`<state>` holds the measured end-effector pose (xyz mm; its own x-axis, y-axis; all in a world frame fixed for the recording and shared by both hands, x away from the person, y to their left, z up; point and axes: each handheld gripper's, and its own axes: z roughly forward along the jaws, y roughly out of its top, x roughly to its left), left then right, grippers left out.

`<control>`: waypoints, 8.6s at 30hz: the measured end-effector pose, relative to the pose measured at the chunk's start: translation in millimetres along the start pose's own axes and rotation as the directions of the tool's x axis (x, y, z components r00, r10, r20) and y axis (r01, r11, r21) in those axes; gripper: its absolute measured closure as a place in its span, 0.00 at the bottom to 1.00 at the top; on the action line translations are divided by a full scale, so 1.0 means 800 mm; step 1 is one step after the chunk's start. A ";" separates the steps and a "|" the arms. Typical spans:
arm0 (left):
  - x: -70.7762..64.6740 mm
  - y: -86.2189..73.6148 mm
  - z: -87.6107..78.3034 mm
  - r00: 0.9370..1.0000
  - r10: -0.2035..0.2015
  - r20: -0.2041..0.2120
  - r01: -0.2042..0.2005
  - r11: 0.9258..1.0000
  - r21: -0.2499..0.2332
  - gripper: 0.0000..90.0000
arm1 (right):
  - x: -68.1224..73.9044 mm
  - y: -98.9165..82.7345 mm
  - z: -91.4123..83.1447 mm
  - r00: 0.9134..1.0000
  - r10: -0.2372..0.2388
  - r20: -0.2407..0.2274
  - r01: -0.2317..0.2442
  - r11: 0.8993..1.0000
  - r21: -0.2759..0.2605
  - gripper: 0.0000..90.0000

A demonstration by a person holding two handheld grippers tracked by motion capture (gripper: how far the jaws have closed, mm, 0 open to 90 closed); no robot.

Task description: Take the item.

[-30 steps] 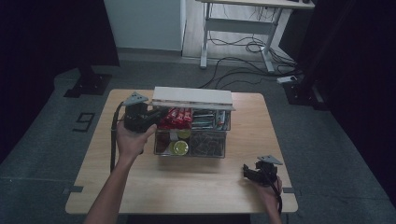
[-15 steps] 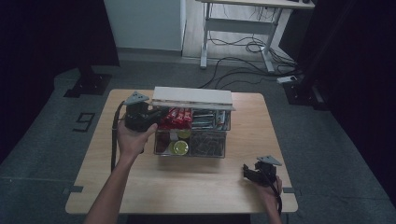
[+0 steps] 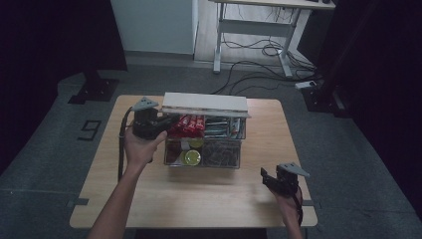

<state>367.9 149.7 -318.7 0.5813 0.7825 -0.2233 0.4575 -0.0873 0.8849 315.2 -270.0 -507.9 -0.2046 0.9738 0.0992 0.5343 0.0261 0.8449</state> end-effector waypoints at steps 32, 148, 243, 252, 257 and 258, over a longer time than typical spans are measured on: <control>0.000 0.006 -0.001 1.000 -0.007 0.003 0.007 1.000 0.000 1.00 | 0.053 0.100 -0.056 0.979 -0.075 -0.189 0.043 0.985 -0.168 0.59; -0.003 0.005 0.004 1.000 -0.005 0.016 0.005 1.000 -0.005 1.00 | 0.145 0.181 0.008 0.960 -0.199 -0.198 0.169 0.972 -0.162 0.78; -0.005 0.005 0.009 1.000 -0.011 0.012 0.011 1.000 -0.012 1.00 | 0.096 0.149 -0.089 0.962 -0.147 -0.232 0.045 0.917 -0.396 0.99; -0.006 0.005 0.010 1.000 -0.009 0.012 0.009 1.000 -0.011 1.00 | 0.082 0.143 -0.095 0.966 -0.127 -0.224 0.028 0.916 -0.400 0.99; -0.007 0.005 0.010 1.000 -0.009 0.012 0.010 1.000 -0.011 1.00 | 0.076 0.140 -0.097 0.969 -0.123 -0.216 0.027 0.915 -0.403 0.99; -0.007 0.005 0.010 1.000 -0.009 0.011 0.009 1.000 -0.011 1.00 | 0.075 0.140 -0.097 0.969 -0.121 -0.217 0.025 0.915 -0.402 0.99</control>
<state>372.0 140.1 -317.2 0.5847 0.7762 -0.2361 0.4557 -0.0734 0.8871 299.0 -226.0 -366.8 -0.4407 0.8912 0.1075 0.1540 -0.0429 0.9871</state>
